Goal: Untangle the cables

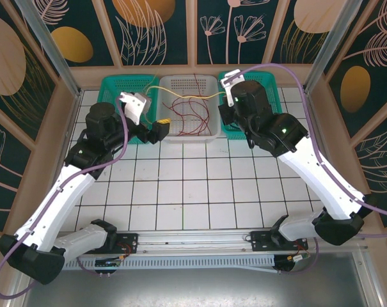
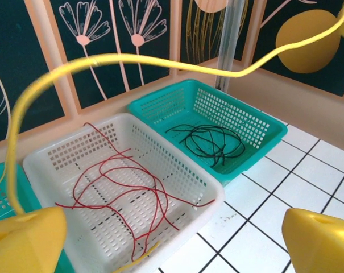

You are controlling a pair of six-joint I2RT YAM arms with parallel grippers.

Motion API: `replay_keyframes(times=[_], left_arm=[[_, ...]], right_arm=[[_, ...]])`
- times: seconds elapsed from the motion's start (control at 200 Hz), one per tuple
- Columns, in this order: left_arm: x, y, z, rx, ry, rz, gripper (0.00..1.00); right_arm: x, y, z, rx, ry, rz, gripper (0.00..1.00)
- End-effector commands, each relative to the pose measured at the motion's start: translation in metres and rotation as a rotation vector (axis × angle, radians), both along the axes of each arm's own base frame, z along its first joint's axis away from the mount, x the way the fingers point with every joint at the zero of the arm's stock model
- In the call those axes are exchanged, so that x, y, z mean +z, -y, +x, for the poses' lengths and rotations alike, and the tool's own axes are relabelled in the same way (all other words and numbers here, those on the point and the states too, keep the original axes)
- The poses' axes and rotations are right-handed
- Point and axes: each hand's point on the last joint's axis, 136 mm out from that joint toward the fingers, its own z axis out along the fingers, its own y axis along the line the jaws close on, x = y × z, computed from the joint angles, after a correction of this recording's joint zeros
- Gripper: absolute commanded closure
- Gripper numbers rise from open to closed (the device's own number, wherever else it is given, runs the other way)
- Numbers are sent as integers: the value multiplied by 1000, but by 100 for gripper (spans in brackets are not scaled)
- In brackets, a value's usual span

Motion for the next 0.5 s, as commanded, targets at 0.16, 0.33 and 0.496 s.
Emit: replay_keyframes(times=[0.16,0.33,0.496], left_arm=[[22,-13,8,87,139,-4,23],[23,-35,10,197,196,31,26],[11,-32,19,200,176,56,34]], right_arm=[[26,-6,-7,26,51,41,100],[28,-7,-12,38,54,45,100],[31,-11,-18,67,57,54,100]])
